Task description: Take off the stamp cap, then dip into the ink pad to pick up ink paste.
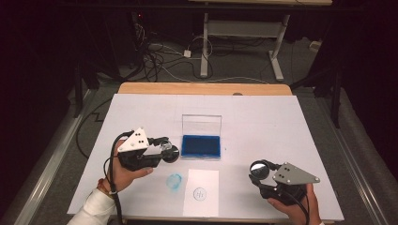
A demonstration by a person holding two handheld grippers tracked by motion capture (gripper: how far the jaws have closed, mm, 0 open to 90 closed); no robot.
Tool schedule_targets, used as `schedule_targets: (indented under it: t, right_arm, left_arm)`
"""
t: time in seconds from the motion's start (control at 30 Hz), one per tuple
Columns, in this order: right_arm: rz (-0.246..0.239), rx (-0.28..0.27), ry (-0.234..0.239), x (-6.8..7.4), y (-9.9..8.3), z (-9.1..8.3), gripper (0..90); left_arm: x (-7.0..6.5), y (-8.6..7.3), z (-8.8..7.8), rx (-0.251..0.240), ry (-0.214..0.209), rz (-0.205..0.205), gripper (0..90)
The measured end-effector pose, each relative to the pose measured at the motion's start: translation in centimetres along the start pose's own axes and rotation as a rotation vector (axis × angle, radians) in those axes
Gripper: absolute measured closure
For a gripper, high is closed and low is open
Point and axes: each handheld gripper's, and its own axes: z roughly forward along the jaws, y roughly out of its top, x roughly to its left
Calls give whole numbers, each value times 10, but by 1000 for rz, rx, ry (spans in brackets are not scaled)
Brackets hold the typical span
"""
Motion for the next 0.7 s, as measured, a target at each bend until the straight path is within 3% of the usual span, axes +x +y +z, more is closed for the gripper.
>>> schedule_targets:
  t: [0.7]
  right_arm:
    - [-6,1,12,-1,0,2,386]
  left_arm:
    - [1,10,4,9,-3,23,549]
